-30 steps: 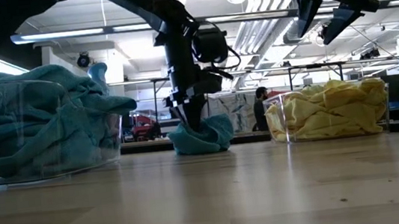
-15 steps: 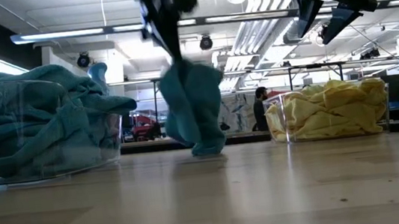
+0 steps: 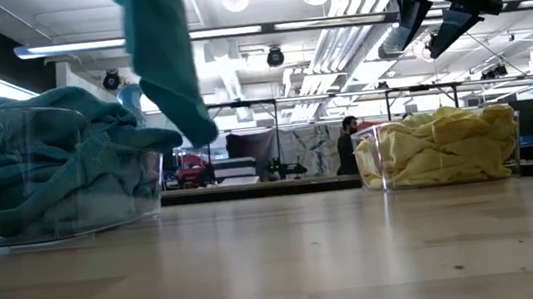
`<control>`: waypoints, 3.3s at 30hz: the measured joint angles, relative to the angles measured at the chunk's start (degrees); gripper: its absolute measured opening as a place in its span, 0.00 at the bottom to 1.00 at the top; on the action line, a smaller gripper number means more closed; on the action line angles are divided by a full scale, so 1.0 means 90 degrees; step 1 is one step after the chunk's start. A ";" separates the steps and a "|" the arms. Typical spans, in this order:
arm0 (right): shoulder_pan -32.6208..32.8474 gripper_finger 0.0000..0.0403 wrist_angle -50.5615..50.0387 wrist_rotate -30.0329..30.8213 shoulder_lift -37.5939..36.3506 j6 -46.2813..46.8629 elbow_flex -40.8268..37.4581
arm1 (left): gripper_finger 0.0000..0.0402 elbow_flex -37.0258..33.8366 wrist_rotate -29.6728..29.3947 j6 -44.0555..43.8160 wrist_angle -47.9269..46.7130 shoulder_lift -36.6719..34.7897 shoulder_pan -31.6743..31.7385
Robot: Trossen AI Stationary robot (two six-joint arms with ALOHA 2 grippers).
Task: Sort microfiber towel by color & place in baskets
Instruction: Put the blue microfiber cloth into the left transparent bin
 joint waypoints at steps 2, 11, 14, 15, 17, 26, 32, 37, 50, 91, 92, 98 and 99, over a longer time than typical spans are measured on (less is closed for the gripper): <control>0.0000 0.76 0.0000 0.0000 0.0000 0.0000 0.0000 | 0.00 0.0002 -0.0168 -0.0415 -0.0470 -0.0205 -0.0253; 0.0000 0.76 0.0015 0.0000 -0.0002 0.0047 0.0000 | 0.00 -0.0056 0.0094 -0.2007 -0.1666 -0.0516 -0.1283; 0.0000 0.76 0.0017 -0.0003 -0.0002 0.0049 0.0000 | 0.00 -0.0043 0.0153 -0.2250 -0.1759 -0.0617 -0.1662; 0.0000 0.76 0.0017 -0.0005 -0.0001 0.0047 0.0000 | 0.00 -0.0051 0.0197 -0.2271 -0.1746 -0.0649 -0.1799; 0.0000 0.76 0.0017 -0.0010 -0.0001 0.0048 0.0000 | 0.00 -0.0051 0.0265 -0.2498 -0.1755 -0.0765 -0.2010; 0.0000 0.76 0.0019 -0.0027 -0.0001 0.0050 0.0000 | 0.00 -0.0051 0.0185 -0.2892 -0.1762 -0.1578 -0.2274; 0.0000 0.76 0.0019 -0.0027 -0.0001 0.0096 0.0000 | 0.00 -0.0051 0.0081 -0.2685 -0.1765 -0.2236 -0.2270; 0.0000 0.76 0.0021 -0.0008 0.0000 0.0174 0.0000 | 0.00 -0.0051 -0.0042 -0.2496 -0.1765 -0.2765 -0.2270; 0.0000 0.76 0.0020 0.0121 0.0000 0.0174 0.0000 | 0.00 -0.0737 0.0535 -0.1966 -0.0530 -0.2774 -0.2265; 0.0000 0.76 0.0017 0.0063 0.0000 0.0242 0.0000 | 0.00 -0.6002 0.1986 -0.4263 0.2978 -0.0257 -0.1016; 0.0000 0.76 0.0017 0.0063 0.0000 0.0243 0.0000 | 0.00 -0.6014 0.2002 -0.4267 0.2987 -0.0145 -0.0990; 0.0000 0.76 0.0017 0.0065 0.0000 0.0244 0.0000 | 0.00 -0.6018 0.2111 -0.4307 0.3182 0.0361 -0.0922; 0.0000 0.76 0.0017 0.0063 -0.0001 0.0244 0.0000 | 0.00 -0.6018 0.2111 -0.4309 0.3210 0.0431 -0.0922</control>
